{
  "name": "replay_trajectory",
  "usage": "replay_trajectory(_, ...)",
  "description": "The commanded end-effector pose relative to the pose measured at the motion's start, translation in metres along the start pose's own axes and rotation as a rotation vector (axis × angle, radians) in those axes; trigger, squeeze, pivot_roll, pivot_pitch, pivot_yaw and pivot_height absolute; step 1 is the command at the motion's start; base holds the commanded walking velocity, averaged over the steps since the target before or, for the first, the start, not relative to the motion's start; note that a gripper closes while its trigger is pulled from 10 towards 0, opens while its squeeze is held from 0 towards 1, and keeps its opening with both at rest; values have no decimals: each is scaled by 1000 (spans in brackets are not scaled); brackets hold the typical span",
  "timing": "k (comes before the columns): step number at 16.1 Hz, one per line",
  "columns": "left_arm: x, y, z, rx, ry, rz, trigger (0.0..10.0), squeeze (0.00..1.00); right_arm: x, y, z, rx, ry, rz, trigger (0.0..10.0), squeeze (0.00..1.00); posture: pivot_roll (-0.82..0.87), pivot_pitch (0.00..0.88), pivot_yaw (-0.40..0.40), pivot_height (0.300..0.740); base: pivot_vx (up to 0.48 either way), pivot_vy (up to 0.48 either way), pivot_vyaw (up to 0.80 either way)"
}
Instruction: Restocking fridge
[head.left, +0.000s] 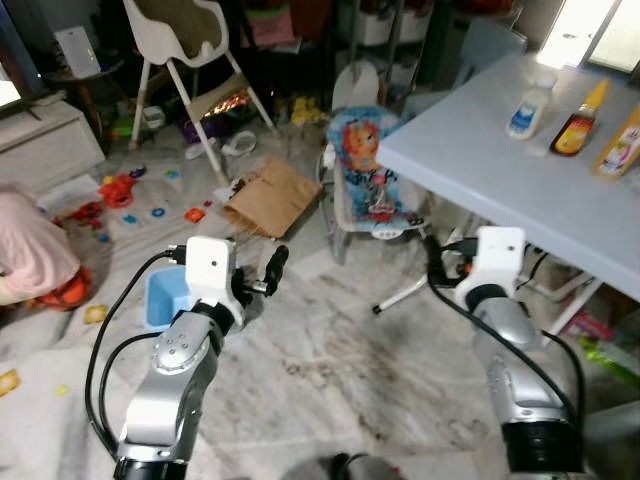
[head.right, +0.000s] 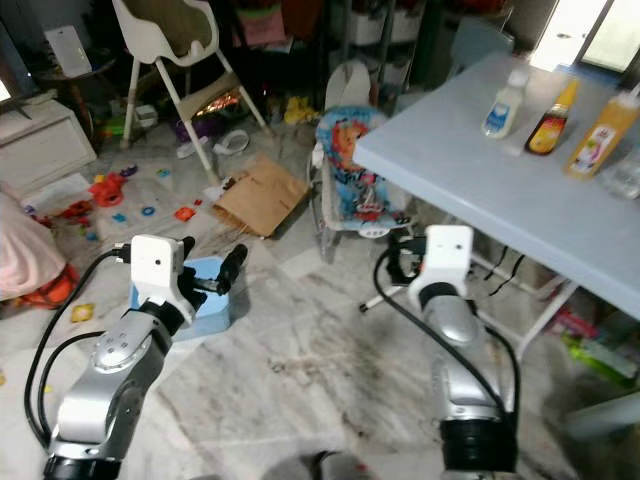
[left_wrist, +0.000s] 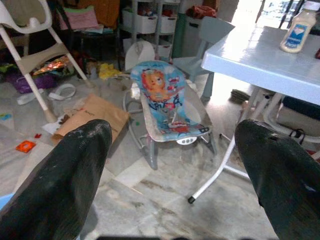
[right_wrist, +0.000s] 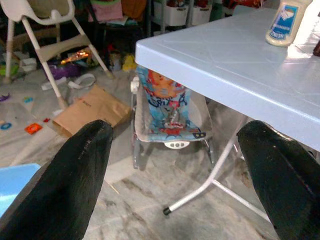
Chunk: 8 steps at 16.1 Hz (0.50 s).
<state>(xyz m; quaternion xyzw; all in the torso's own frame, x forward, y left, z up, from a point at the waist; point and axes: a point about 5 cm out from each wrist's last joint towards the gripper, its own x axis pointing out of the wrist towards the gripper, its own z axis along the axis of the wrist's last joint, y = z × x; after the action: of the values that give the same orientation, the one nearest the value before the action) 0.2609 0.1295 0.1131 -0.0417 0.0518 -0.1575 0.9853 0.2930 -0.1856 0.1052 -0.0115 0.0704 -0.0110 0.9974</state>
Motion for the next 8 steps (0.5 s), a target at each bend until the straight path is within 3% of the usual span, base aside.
replay_trajectory(1, 0, -3, 2, -5, -7, -24, 10000, 0, 0, -2, 5, 0, -14, -8, 10000, 0, 2, 0, -4, 740, 0, 0, -800)
replay_trajectory(6, 2, -7, 3, -3, -17, -67, 10000, 0, 0, -3, 6, -5, -13, -8, 10000, 0, -3, 0, -8, 740, 385, 0, -800)
replay_trajectory(8, 2, -9, 3, -3, -16, -81, 10000, 0, 1, -2, 6, -5, -14, -4, 10000, 0, -2, 0, -9, 740, 399, 0, 0)
